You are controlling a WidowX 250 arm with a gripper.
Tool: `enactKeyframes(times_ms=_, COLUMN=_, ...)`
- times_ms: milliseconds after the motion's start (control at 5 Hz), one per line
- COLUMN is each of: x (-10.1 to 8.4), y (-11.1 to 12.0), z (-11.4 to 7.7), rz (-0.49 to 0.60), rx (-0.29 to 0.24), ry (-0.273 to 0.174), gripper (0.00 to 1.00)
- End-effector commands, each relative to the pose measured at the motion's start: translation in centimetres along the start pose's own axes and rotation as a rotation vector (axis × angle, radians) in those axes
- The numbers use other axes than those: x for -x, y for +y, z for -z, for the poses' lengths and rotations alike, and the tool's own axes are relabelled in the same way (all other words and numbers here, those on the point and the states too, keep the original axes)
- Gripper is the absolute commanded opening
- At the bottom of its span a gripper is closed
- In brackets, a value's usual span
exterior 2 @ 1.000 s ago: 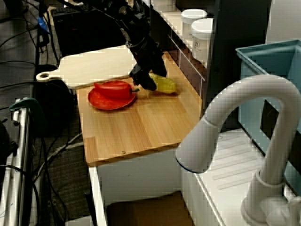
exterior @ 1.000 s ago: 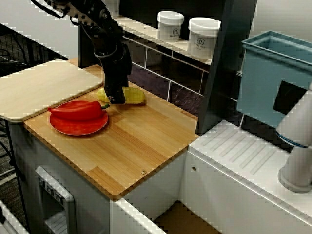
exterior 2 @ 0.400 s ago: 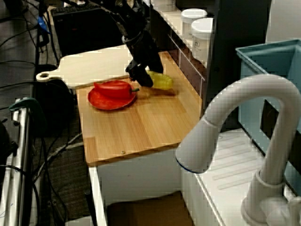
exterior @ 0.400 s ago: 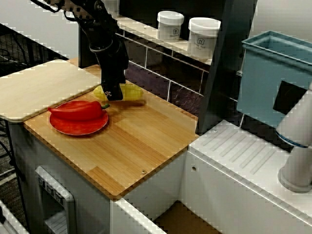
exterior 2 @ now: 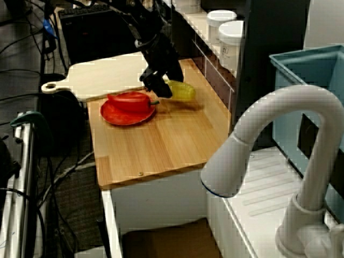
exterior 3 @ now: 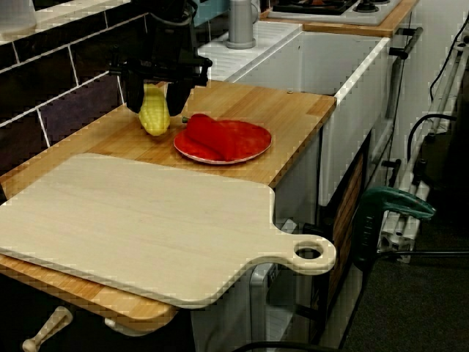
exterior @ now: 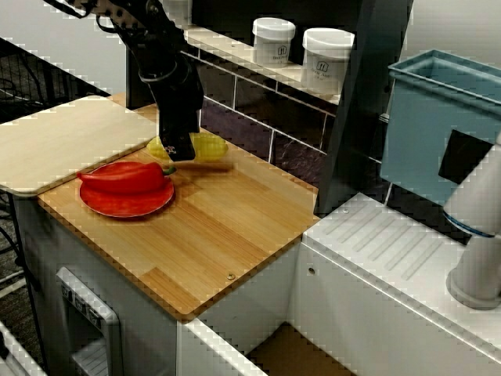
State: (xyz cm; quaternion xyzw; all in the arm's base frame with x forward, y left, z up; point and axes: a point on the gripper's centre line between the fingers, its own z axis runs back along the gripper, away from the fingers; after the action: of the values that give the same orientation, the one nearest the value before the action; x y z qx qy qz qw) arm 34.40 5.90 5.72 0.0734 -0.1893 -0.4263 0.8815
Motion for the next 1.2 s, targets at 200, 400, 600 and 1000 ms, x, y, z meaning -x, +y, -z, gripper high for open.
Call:
enactKeyframes(times_ms=200, x=-0.2, y=-0.9, z=-3.6, rz=0.028, rx=-0.061, ry=-0.053, gripper=0.00)
enactKeyframes(times_ms=400, x=-0.4, y=-1.8, z=-4.2, rz=0.045, rx=-0.055, ry=-0.067, gripper=0.00)
enactKeyframes(times_ms=600, x=-0.6, y=-2.5, z=-4.5, rz=0.053, rx=-0.046, ry=-0.077, gripper=0.00)
enactKeyframes(times_ms=1000, x=-1.2, y=-3.9, z=-4.9, rz=0.074, rx=-0.010, ry=-0.084, gripper=0.00)
